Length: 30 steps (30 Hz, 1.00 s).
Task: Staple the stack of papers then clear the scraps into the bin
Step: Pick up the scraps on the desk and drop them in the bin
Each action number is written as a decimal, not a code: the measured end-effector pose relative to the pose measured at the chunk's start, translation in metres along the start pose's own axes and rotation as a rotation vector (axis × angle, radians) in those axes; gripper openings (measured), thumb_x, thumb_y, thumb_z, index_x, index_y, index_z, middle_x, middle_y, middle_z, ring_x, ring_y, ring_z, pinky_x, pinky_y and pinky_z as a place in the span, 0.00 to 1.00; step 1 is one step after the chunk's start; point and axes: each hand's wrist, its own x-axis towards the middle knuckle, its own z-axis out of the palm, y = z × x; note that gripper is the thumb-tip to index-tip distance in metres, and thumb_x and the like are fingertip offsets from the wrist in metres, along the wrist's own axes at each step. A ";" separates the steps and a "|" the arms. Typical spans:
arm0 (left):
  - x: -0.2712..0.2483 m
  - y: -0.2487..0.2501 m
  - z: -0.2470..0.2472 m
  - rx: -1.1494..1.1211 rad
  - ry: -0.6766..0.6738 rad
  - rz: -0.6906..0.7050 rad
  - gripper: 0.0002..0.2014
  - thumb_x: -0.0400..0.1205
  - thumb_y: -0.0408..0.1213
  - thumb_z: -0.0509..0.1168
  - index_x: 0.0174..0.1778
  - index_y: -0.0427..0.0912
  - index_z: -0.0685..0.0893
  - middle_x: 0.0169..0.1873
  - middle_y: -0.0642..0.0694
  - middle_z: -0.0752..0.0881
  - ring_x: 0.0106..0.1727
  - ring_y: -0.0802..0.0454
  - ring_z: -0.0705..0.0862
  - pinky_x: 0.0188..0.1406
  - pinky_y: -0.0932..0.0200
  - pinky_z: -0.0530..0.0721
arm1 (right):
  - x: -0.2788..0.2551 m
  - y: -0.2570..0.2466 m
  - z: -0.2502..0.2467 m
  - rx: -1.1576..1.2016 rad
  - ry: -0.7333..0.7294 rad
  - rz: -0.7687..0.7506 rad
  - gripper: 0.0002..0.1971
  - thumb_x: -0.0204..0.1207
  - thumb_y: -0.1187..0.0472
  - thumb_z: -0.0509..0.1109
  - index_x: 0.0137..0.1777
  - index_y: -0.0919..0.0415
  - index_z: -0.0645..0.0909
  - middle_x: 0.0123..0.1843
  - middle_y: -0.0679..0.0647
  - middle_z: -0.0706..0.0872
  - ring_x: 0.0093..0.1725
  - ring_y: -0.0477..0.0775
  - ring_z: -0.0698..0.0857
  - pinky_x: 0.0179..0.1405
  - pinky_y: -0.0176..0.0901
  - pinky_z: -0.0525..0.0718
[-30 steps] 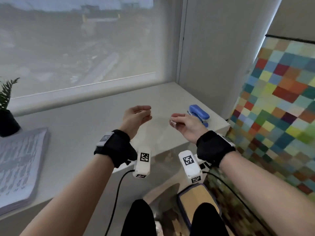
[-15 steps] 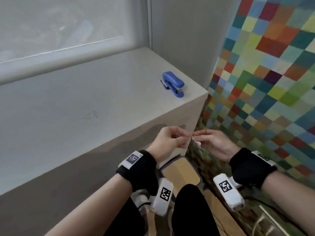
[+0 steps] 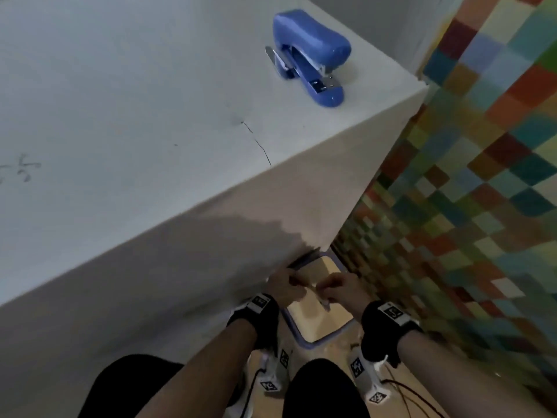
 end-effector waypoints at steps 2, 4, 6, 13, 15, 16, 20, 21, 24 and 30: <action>0.017 -0.010 0.004 0.099 0.011 -0.034 0.12 0.71 0.37 0.69 0.49 0.38 0.88 0.48 0.39 0.89 0.51 0.43 0.87 0.57 0.52 0.85 | 0.018 0.011 0.009 -0.154 0.016 -0.013 0.13 0.72 0.76 0.66 0.28 0.65 0.82 0.26 0.53 0.84 0.32 0.55 0.82 0.39 0.46 0.83; 0.032 -0.018 0.009 0.183 0.010 -0.047 0.23 0.65 0.43 0.65 0.52 0.35 0.89 0.51 0.36 0.91 0.54 0.39 0.88 0.57 0.47 0.86 | 0.032 0.021 0.020 -0.324 0.001 -0.023 0.18 0.71 0.73 0.64 0.21 0.58 0.78 0.20 0.45 0.82 0.30 0.52 0.80 0.40 0.48 0.82; 0.047 -0.028 0.016 0.284 0.006 -0.071 0.20 0.68 0.41 0.65 0.53 0.36 0.89 0.52 0.36 0.91 0.56 0.39 0.88 0.57 0.46 0.86 | 0.042 0.029 0.030 -0.447 -0.007 -0.033 0.18 0.75 0.71 0.62 0.25 0.55 0.75 0.23 0.45 0.80 0.28 0.49 0.75 0.31 0.41 0.75; 0.067 -0.041 0.019 0.365 0.048 -0.046 0.13 0.77 0.37 0.62 0.50 0.40 0.90 0.52 0.40 0.91 0.56 0.40 0.88 0.59 0.47 0.86 | 0.041 0.032 0.047 -0.633 0.018 -0.204 0.12 0.79 0.70 0.58 0.50 0.58 0.83 0.46 0.57 0.85 0.40 0.55 0.79 0.34 0.29 0.65; 0.067 -0.039 0.020 0.405 0.004 -0.029 0.13 0.80 0.37 0.60 0.48 0.39 0.90 0.51 0.41 0.91 0.53 0.41 0.88 0.58 0.47 0.85 | 0.042 0.035 0.047 -0.734 0.017 -0.234 0.14 0.78 0.69 0.62 0.60 0.65 0.84 0.58 0.62 0.86 0.57 0.62 0.83 0.45 0.36 0.66; 0.069 -0.039 0.020 0.423 -0.010 -0.015 0.14 0.81 0.37 0.59 0.47 0.38 0.90 0.50 0.41 0.91 0.52 0.40 0.88 0.57 0.46 0.86 | 0.044 0.037 0.047 -0.780 0.013 -0.232 0.14 0.77 0.68 0.63 0.61 0.65 0.84 0.59 0.63 0.86 0.60 0.62 0.83 0.47 0.38 0.65; 0.076 -0.037 0.021 0.492 -0.027 0.000 0.14 0.79 0.36 0.59 0.46 0.35 0.89 0.49 0.37 0.91 0.52 0.37 0.88 0.54 0.42 0.86 | 0.052 0.042 0.050 -0.807 0.036 -0.269 0.16 0.77 0.68 0.63 0.64 0.63 0.82 0.63 0.62 0.84 0.63 0.61 0.82 0.50 0.39 0.65; 0.076 -0.035 0.022 0.535 -0.019 0.014 0.14 0.79 0.36 0.58 0.45 0.34 0.88 0.50 0.36 0.90 0.52 0.35 0.88 0.54 0.41 0.86 | 0.054 0.042 0.051 -0.802 0.050 -0.290 0.17 0.77 0.68 0.63 0.65 0.63 0.81 0.64 0.62 0.83 0.64 0.62 0.81 0.50 0.40 0.65; 0.076 -0.033 0.026 0.595 -0.012 0.022 0.14 0.83 0.34 0.55 0.53 0.32 0.85 0.56 0.34 0.87 0.59 0.35 0.85 0.60 0.41 0.83 | 0.058 0.041 0.055 -0.838 0.071 -0.274 0.17 0.78 0.66 0.61 0.66 0.62 0.78 0.65 0.61 0.81 0.64 0.62 0.80 0.49 0.42 0.66; 0.080 -0.041 0.031 0.640 -0.066 0.059 0.11 0.84 0.32 0.57 0.59 0.33 0.79 0.62 0.34 0.83 0.64 0.35 0.81 0.64 0.43 0.80 | 0.059 0.041 0.055 -0.925 0.029 -0.173 0.06 0.77 0.63 0.61 0.46 0.59 0.80 0.41 0.51 0.79 0.43 0.55 0.84 0.39 0.38 0.68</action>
